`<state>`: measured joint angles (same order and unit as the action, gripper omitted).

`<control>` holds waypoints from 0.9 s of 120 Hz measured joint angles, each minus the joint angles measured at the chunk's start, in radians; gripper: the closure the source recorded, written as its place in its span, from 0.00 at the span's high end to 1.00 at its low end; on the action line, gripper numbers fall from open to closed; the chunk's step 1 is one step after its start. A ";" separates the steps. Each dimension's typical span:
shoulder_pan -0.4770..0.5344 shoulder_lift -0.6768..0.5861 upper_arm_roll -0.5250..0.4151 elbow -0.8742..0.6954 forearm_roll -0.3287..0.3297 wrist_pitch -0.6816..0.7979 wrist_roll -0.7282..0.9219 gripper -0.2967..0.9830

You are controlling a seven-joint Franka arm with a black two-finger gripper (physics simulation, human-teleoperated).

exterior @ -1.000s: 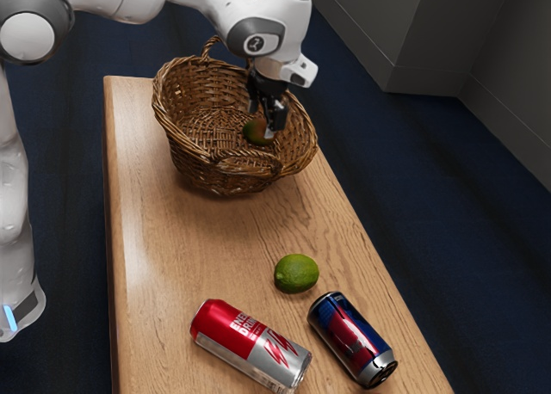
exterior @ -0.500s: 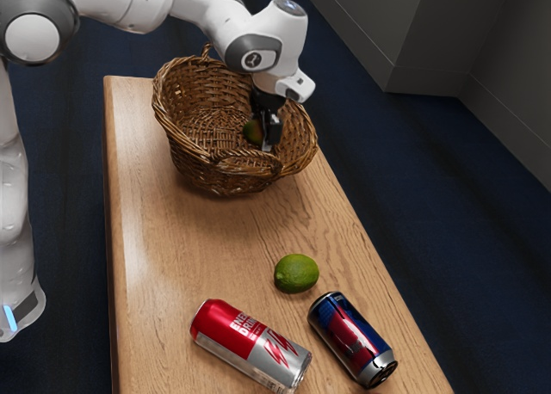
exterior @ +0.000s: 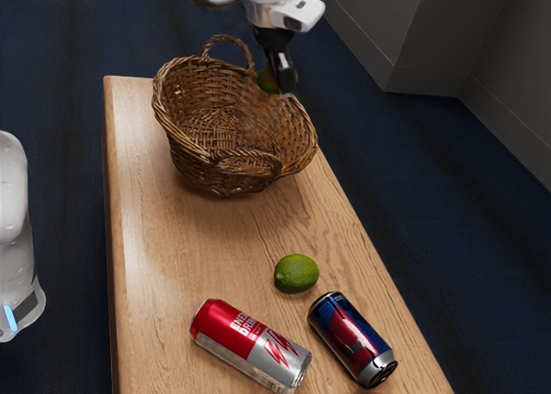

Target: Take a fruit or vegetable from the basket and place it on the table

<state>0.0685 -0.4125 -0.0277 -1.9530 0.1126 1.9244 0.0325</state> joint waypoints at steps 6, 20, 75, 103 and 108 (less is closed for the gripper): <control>-0.006 -0.009 -0.087 0.050 -0.030 -0.038 -0.026 0.48; -0.024 0.024 -0.233 0.094 -0.094 -0.096 -0.096 0.47; -0.004 0.213 -0.292 0.069 -0.168 -0.079 -0.285 0.67; -0.017 0.176 -0.260 0.095 -0.179 -0.087 -0.482 0.75; -0.076 0.167 -0.249 0.165 -0.180 -0.125 -0.611 0.75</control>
<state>-0.0075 -0.2452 -0.2763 -1.7875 -0.0675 1.7997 -0.5782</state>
